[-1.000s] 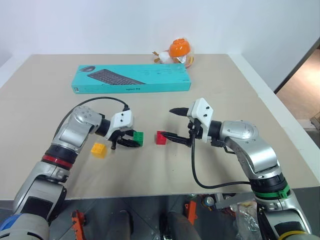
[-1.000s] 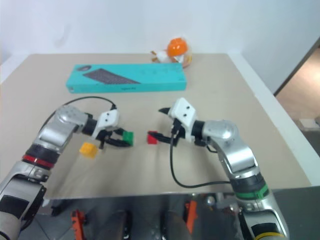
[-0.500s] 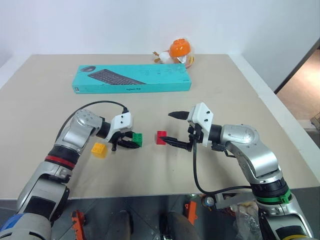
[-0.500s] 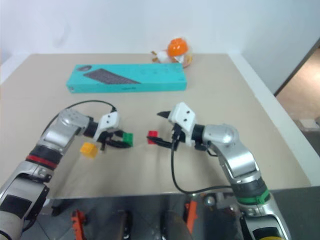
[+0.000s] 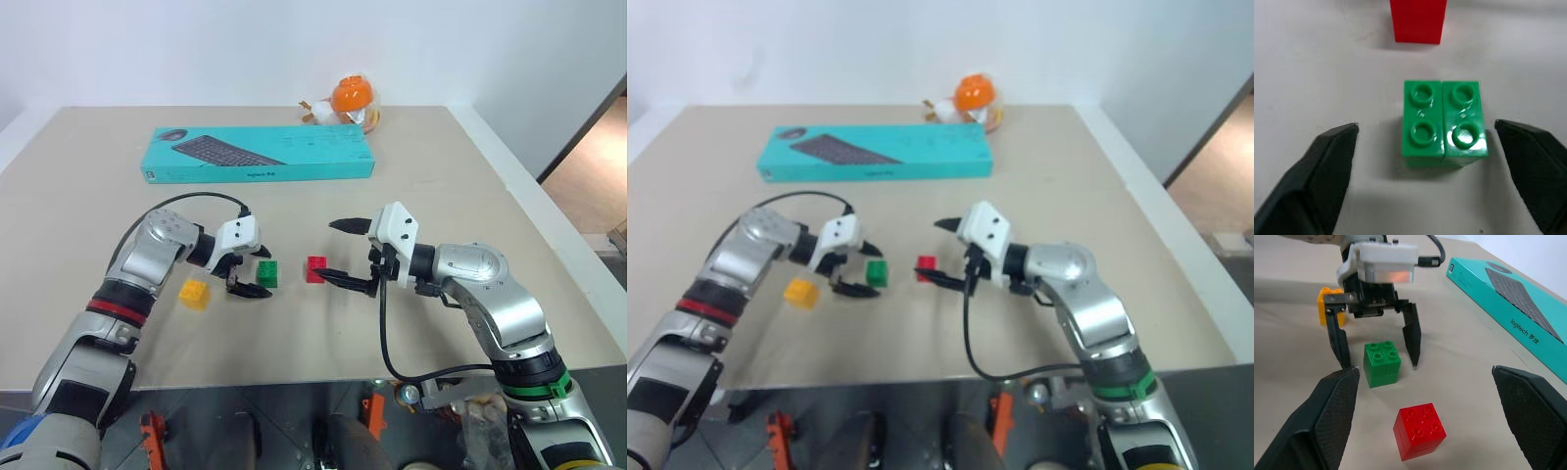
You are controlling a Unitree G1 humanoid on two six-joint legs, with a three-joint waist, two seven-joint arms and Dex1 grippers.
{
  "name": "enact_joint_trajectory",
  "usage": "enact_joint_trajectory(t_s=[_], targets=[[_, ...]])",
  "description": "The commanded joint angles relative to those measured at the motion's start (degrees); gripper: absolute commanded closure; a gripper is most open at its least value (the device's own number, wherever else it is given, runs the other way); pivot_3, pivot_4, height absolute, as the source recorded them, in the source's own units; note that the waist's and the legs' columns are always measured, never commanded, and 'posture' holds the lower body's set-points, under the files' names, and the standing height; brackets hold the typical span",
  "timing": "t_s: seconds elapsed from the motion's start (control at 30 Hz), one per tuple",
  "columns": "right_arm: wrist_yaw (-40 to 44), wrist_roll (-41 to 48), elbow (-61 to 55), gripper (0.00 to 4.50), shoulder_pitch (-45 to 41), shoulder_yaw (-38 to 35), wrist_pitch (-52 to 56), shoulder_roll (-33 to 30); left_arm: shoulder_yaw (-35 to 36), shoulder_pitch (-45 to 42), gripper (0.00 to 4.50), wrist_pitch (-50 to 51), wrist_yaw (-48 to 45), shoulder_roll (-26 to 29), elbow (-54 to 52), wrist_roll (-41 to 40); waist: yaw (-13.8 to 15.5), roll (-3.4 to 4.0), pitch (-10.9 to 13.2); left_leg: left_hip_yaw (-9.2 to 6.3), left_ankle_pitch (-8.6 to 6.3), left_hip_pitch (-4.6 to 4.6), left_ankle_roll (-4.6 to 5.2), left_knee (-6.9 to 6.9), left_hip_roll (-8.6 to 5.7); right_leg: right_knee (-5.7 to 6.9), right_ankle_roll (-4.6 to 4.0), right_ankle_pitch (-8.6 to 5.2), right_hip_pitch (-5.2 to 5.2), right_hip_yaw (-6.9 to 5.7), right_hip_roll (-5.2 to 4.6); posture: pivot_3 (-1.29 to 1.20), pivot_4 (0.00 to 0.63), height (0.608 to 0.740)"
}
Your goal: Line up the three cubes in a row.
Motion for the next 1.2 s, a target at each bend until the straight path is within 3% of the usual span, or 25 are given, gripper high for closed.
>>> enact_joint_trajectory(t_s=[0.03,0.2,0.33,0.43,0.63,0.77,0.9,1.2], targets=[[0.93,0.47,0.16,0.00,-1.06,-0.44,-1.02,-0.39,5.29,-1.18,0.06,7.49,-1.10,3.96,-8.69,-4.86,-0.11,-0.02,0.01,0.00,0.00,-0.01,0.00,0.00,0.01,0.00,0.00,0.00,-0.03,0.00,0.01,0.00,0.150,0.740],[2.20,0.44,1.41,0.00,-1.77,-0.38,-1.47,-0.58,11.87,2.01,0.06,19.33,2.59,8.70,-19.04,-10.55,-0.35,-0.01,0.01,-0.01,0.00,0.01,0.00,-0.02,0.04,0.01,-0.01,-0.01,-0.03,0.02,0.04,0.00,0.150,0.740],[3.38,0.60,2.01,0.00,-1.75,-0.58,-1.84,-1.08,20.86,7.16,0.06,27.75,10.42,9.08,-28.36,-16.21,-0.59,-0.01,0.01,-0.01,0.00,0.01,0.00,-0.03,0.05,0.01,-0.01,-0.01,-0.02,0.01,0.02,0.00,0.150,0.740],[4.78,0.91,2.88,0.00,-1.53,-0.79,-2.36,-1.74,33.33,17.90,0.06,31.91,25.58,2.87,-43.09,-18.81,-1.09,-0.01,0.01,0.00,0.00,0.00,0.00,-0.03,0.05,-0.01,0.01,-0.01,-0.01,0.04,-0.04,0.00,0.150,0.740],[7.58,0.72,5.84,0.00,-2.36,0.11,-4.09,-1.93,44.03,37.38,0.06,31.12,45.44,-10.72,-63.51,-18.92,-1.45,-0.05,-0.01,0.03,-0.02,0.11,-0.01,-0.06,0.05,-0.05,0.13,0.02,0.08,0.21,-0.11,0.00,0.150,0.740],[9.14,0.40,7.78,0.00,-3.83,0.96,-4.87,-1.36,43.28,46.53,0.06,29.59,54.77,-17.47,-70.48,-16.78,-1.33,-0.08,-0.02,0.00,0.05,0.27,0.07,-0.01,0.02,-0.05,0.10,0.12,0.28,0.23,-0.11,0.00,0.150,0.740],[10.10,0.04,9.56,0.00,-5.33,1.64,-5.47,-1.12,39.91,57.32,0.06,23.35,58.63,-21.97,-71.02,-13.57,-1.49,-0.11,-0.04,0.07,0.06,0.52,0.08,-0.02,0.05,-0.06,-0.18,0.10,0.34,0.53,-0.14,0.00,0.150,0.740],[9.91,-0.18,8.29,0.00,-4.74,1.45,-4.34,-2.00,33.91,60.58,0.06,17.27,61.37,-23.88,-62.93,-12.71,-1.38,-0.11,-0.04,0.03,0.10,0.41,0.15,-0.02,-0.05,-0.23,-0.30,0.03,0.26,0.58,-0.10,0.00,0.150,0.740]])
